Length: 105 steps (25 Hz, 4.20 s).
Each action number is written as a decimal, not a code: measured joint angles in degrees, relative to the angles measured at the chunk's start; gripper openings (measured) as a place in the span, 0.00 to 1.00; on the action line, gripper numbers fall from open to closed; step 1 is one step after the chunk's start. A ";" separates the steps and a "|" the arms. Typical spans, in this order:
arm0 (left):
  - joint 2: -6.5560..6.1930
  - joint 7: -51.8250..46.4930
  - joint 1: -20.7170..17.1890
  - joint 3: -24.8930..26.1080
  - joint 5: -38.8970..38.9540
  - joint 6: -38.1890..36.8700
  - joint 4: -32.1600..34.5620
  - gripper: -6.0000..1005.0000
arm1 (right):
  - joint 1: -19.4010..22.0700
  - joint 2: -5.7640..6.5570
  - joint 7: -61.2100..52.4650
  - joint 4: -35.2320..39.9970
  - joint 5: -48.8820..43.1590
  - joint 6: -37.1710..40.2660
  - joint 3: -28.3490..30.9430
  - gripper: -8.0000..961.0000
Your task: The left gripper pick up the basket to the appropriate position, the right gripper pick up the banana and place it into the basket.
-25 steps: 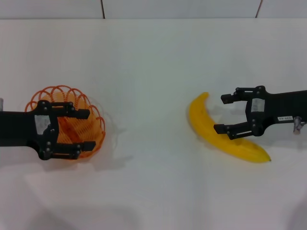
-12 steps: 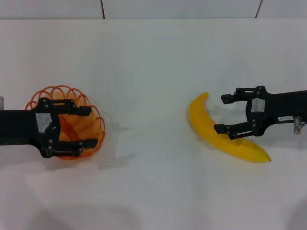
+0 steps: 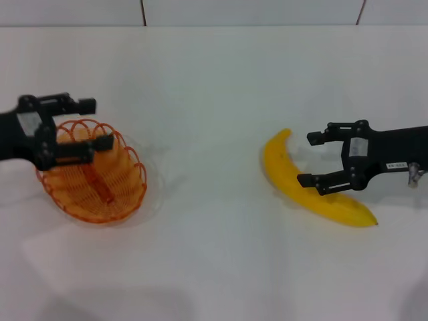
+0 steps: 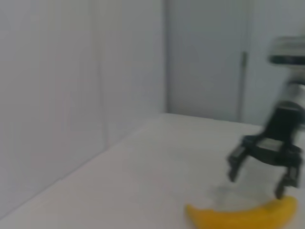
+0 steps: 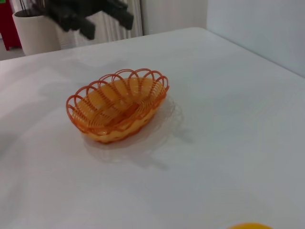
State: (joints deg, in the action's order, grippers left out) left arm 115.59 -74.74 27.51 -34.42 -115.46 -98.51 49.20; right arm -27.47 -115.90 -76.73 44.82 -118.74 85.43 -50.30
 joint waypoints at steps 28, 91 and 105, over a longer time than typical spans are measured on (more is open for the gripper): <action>-4.35 -25.84 9.75 0.81 -24.37 11.95 6.76 0.75 | -0.53 -0.03 -0.17 -0.53 0.00 -0.09 -0.15 0.91; -0.99 -24.17 13.36 -9.45 -31.25 29.17 -6.22 0.50 | -1.36 -0.21 -1.40 -1.58 -1.58 -2.11 -0.32 0.89; -1.16 -24.61 13.36 -9.00 -30.61 29.21 -5.97 0.18 | -1.36 -0.20 -1.37 -2.23 -1.66 -2.11 -0.32 0.89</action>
State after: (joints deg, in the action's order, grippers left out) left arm 114.43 -99.35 40.87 -43.42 -146.07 -69.31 43.22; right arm -28.83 -116.10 -78.10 42.59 -120.40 83.32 -50.63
